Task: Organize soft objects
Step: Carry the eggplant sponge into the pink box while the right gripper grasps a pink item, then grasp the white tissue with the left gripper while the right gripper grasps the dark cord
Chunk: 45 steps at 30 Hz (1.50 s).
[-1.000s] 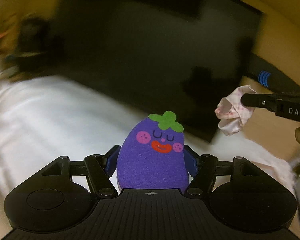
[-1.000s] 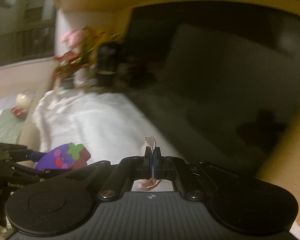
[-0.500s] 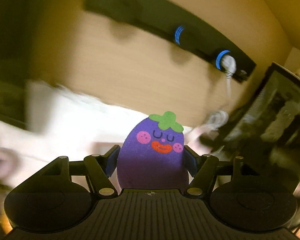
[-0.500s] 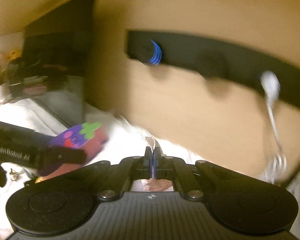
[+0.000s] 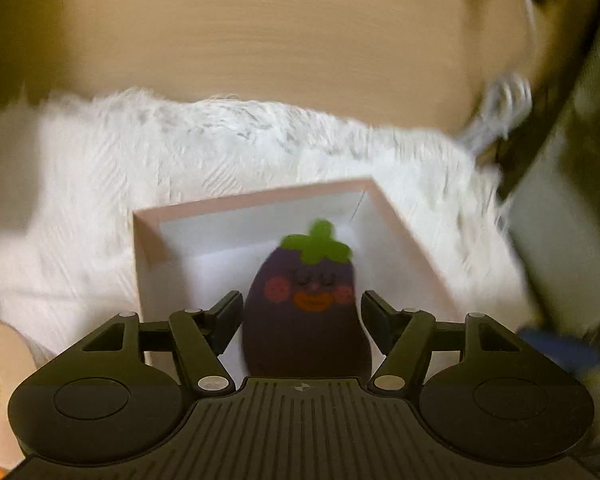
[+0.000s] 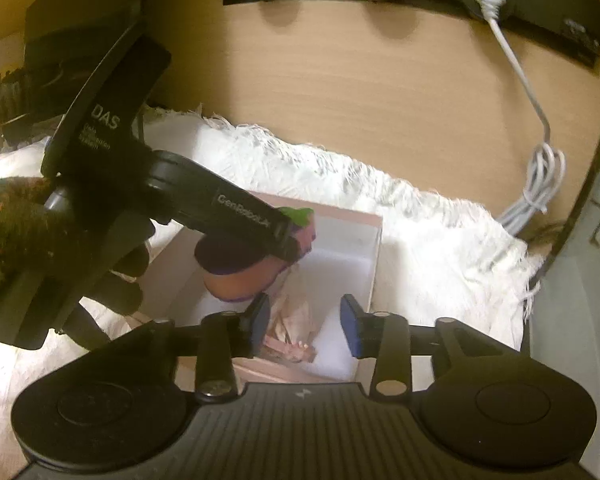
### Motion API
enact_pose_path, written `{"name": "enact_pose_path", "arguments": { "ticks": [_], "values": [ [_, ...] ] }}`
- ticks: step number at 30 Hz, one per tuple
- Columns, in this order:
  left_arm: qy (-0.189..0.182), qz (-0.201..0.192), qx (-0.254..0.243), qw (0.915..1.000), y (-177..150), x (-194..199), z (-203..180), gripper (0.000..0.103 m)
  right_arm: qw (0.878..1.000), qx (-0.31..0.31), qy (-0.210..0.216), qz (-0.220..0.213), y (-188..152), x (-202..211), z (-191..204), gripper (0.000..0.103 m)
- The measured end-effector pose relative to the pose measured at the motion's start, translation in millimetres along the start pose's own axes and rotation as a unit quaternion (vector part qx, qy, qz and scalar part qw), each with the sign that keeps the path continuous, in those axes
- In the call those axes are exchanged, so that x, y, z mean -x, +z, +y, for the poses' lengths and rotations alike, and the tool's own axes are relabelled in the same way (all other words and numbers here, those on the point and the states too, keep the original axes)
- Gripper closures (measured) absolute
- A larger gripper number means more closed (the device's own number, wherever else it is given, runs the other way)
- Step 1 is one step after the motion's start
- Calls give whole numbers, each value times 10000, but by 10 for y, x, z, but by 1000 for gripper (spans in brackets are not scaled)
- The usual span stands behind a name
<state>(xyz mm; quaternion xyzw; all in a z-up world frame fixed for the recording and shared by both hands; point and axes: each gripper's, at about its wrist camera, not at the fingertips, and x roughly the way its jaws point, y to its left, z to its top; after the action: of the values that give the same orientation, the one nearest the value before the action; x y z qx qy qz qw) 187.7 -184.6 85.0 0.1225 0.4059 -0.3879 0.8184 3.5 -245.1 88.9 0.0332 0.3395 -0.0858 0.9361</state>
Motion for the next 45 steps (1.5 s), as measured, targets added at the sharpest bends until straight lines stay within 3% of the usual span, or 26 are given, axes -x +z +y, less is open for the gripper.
{"name": "enact_pose_path", "arguments": {
  "ticks": [1,2,7,10,15,20,22,27,30,32,34,35,37,41,45],
  "values": [
    [68,40,-243,9997,-25,-20,-63,34,10000,-56,3,32,36,8,-15,60],
    [-104,36,-232,9997,-100,38,-37,33,9999,-104,4,66,35,-4,-53,60],
    [-431,-154,482,9978,-161,222,87,35,9998,-169,-1,94,-52,70,-34,58],
    [-618,-630,514,9948,-182,504,97,36,9997,-226,-21,87,-79,120,-7,56],
    [-788,-1423,900,9826,-313,1095,264,36,9995,-309,-72,14,-94,154,109,56],
    [-441,-2062,1142,9708,-706,1673,794,36,9993,-206,-100,-291,-15,196,423,54],
    [-193,-2232,1209,9671,-875,1883,1038,36,9989,-112,-47,-455,28,211,601,47],
    [487,-2245,1675,9587,-1341,2226,1610,36,9963,277,337,-737,133,213,1129,40],
    [1046,-2173,2334,9420,-1692,2367,1988,36,9934,575,664,-743,192,178,1466,38],
    [1487,-2078,2972,9200,-1947,2422,2270,36,9907,814,859,-670,214,127,1706,38],
    [1601,-2068,3561,8971,-2193,2487,2548,37,9879,1043,1003,-554,209,65,1947,38],
    [1620,-2060,3712,8908,-2277,2498,2639,37,9868,1132,1053,-492,203,31,2043,38],
    [1651,-1940,3688,8939,-2335,2478,2745,37,9846,1268,1152,-337,182,-49,2207,38],
    [1404,-1604,3203,9230,-2213,2258,2819,36,9820,1450,1206,-40,97,-148,2407,38],
    [1288,-1502,2631,9443,-1984,2002,2865,36,9806,1598,1120,192,12,-196,2459,38]
  ]
}}
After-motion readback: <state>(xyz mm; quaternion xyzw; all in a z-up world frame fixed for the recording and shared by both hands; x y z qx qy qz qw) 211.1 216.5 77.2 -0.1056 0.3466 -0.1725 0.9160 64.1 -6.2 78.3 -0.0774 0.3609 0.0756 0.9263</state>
